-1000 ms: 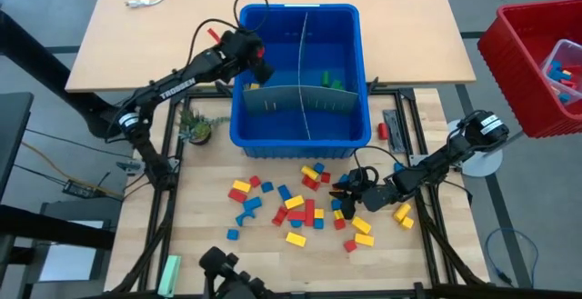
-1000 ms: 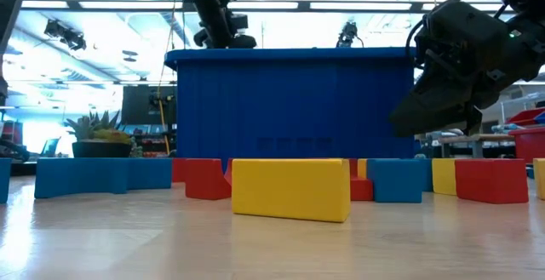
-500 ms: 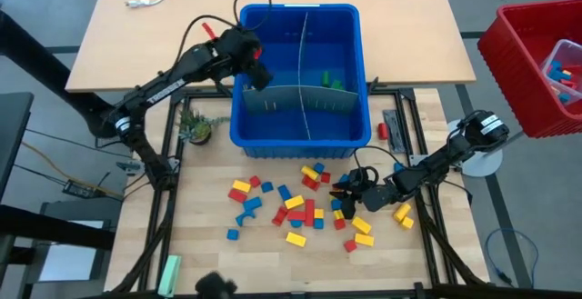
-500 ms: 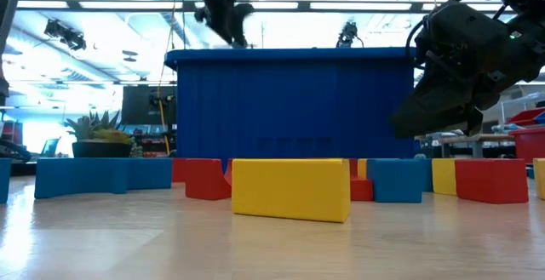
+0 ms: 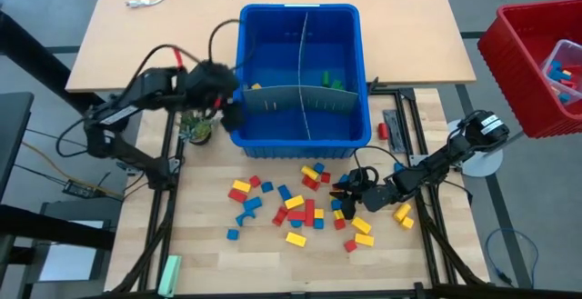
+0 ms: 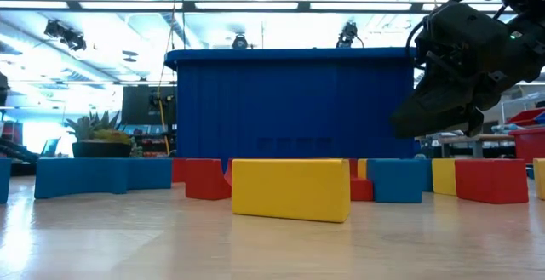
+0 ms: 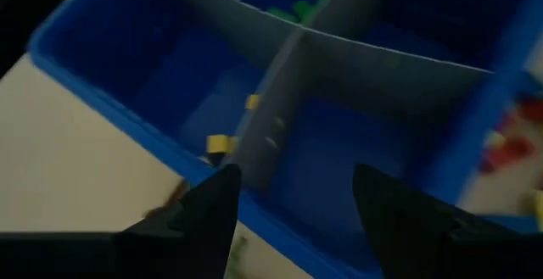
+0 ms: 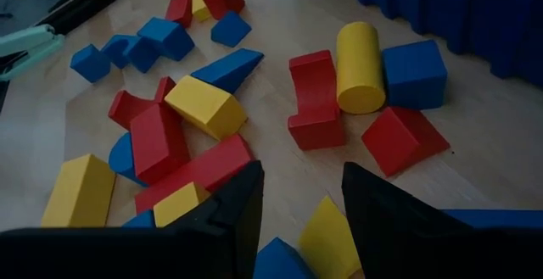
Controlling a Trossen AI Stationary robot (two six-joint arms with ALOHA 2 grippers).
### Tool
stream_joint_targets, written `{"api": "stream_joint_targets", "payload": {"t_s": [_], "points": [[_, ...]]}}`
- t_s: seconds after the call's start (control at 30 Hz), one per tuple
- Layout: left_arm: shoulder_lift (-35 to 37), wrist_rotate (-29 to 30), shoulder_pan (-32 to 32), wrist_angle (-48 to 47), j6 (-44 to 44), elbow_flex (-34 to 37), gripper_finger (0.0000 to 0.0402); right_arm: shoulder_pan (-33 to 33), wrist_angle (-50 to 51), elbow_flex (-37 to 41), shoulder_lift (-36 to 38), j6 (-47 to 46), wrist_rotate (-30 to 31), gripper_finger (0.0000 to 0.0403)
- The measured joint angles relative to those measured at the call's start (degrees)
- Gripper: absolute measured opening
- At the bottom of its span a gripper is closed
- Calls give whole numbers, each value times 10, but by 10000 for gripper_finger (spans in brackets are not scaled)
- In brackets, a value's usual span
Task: Sort blocks
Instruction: Put the yellow block with the other yellow blocks into the blue bin
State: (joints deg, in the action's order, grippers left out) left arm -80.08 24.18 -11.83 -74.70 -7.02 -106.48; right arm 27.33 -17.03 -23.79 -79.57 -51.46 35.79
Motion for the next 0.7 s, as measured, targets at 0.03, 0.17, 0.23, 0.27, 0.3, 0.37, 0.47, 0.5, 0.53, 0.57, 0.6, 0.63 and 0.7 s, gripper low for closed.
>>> {"api": "stream_joint_targets", "payload": {"t_s": [0.03,0.17,0.23,0.27,0.3,0.37,0.47,0.5,0.53,0.57,0.6,0.63,0.7], "points": [[5,0,17,-8,-11,0,237,0,0,0,0,0,0,151],[13,0,87,-26,-46,4,237,0,0,0,0,-9,0,151],[16,0,118,-31,-56,14,237,0,0,0,0,-11,0,151],[16,-1,133,-30,-58,22,237,0,0,0,0,-12,0,151],[17,0,147,-26,-61,31,237,0,0,0,0,-12,0,151],[19,0,173,-25,-66,56,237,0,-1,0,0,-12,-1,151],[20,-1,206,-17,-75,103,237,0,-1,0,0,-12,-4,151],[20,-1,216,-10,-76,123,237,0,-1,0,0,-12,-5,151],[20,-1,224,0,-76,142,237,0,-1,0,0,-12,-5,151],[20,-1,231,8,-76,163,237,0,-1,0,0,-12,-5,151],[20,-1,238,16,-77,184,237,0,-2,0,0,-12,-5,151],[20,-1,243,24,-79,205,237,0,-3,0,0,-12,-5,151],[17,-5,249,41,-84,247,237,0,-3,0,0,-12,-5,151]]}}
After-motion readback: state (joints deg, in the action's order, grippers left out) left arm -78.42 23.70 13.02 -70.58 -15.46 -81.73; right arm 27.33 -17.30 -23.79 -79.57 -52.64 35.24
